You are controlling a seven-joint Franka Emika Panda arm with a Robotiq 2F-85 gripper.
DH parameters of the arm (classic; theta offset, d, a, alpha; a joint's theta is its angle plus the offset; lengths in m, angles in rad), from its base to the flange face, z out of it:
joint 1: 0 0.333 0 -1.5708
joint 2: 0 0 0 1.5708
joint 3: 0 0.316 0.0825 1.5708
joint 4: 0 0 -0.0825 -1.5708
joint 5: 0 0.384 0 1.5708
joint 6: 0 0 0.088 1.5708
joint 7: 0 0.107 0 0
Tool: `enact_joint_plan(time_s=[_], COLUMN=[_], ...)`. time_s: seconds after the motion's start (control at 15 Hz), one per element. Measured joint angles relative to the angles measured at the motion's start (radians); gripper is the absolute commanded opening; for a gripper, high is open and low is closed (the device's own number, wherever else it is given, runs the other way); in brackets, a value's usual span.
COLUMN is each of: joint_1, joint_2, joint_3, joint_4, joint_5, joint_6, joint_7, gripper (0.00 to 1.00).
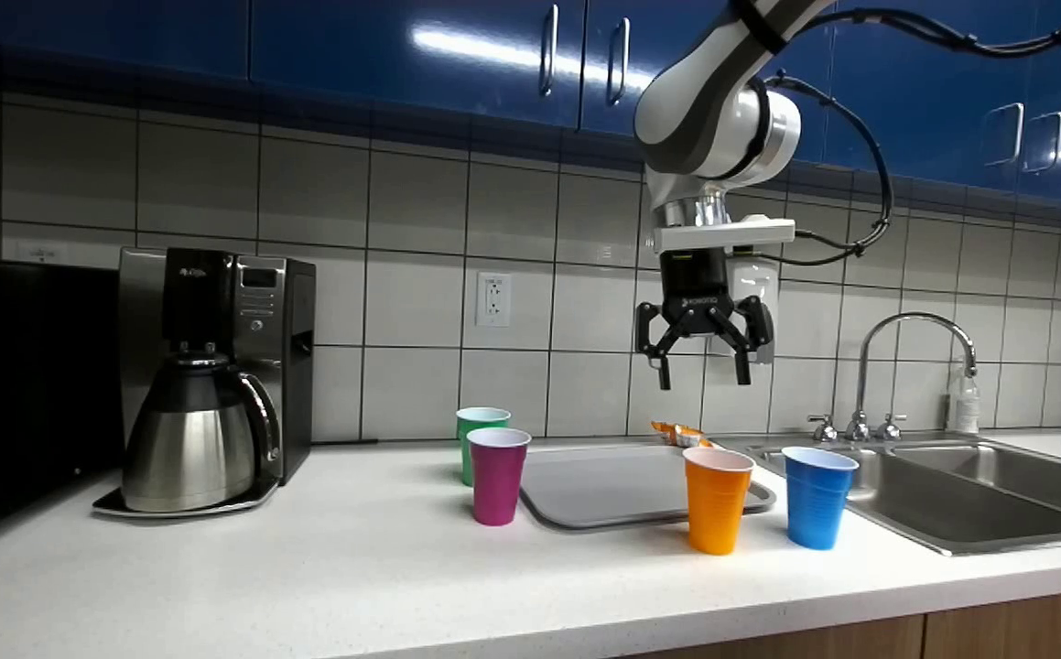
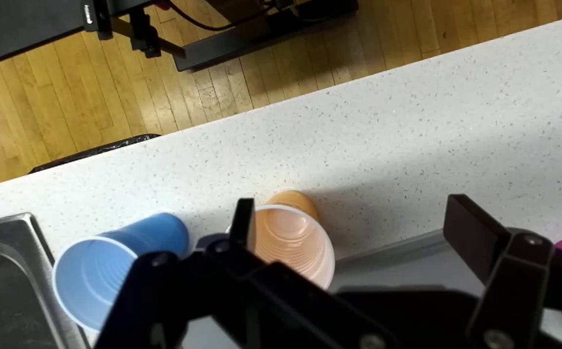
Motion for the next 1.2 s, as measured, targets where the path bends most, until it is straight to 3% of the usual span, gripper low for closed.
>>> enact_joint_plan(time_s=[0.6,1.2], joint_1=[0.003,0.026], joint_2=[0.023,0.254], joint_3=[-0.016,-0.058], joint_4=[0.008,0.145], joint_5=[-0.005,-0.005], joint_6=[0.016,0.153], joint_7=[-0.014,-0.246], gripper=[1.0,1.0])
